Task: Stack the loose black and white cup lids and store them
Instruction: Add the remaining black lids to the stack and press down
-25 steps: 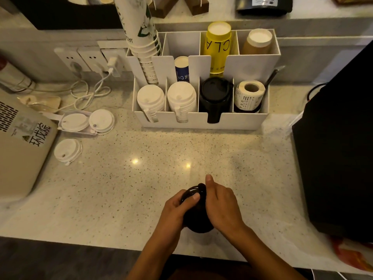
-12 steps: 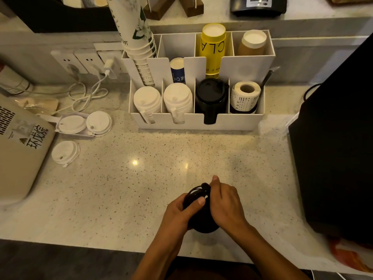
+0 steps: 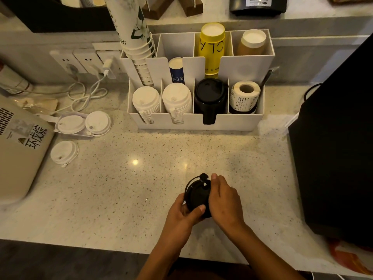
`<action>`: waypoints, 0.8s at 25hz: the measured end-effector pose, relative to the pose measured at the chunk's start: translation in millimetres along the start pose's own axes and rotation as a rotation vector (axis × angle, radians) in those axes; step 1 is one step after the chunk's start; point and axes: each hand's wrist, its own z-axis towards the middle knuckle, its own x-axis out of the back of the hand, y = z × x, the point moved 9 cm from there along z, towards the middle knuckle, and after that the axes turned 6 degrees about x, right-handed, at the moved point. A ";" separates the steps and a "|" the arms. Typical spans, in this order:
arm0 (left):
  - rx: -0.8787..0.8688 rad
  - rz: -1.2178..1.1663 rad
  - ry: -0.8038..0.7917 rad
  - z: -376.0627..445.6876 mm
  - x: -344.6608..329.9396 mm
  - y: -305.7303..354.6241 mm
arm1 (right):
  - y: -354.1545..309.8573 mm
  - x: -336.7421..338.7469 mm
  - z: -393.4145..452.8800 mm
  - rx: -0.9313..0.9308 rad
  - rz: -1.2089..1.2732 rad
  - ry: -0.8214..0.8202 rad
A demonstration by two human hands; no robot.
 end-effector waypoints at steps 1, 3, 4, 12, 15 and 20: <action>-0.044 0.131 0.071 2.2 2.2 -1.0 | 3.5 -2.6 -1.1 0.014 -0.059 -0.003; -0.157 0.464 0.244 3.6 5.7 1.5 | 8.0 -6.3 -1.4 0.070 -0.189 0.018; -0.187 0.620 0.315 4.3 6.2 2.2 | 9.2 -7.8 -0.8 0.116 -0.257 0.041; -0.410 0.933 0.333 28.2 -8.9 8.4 | 20.0 -12.1 13.7 0.146 -0.345 0.151; -0.520 1.054 0.273 41.6 -20.0 15.2 | 26.2 -21.9 23.1 0.044 -0.378 0.065; -0.579 0.935 0.236 52.2 -24.2 7.5 | 31.6 -25.8 23.4 0.050 -0.364 0.080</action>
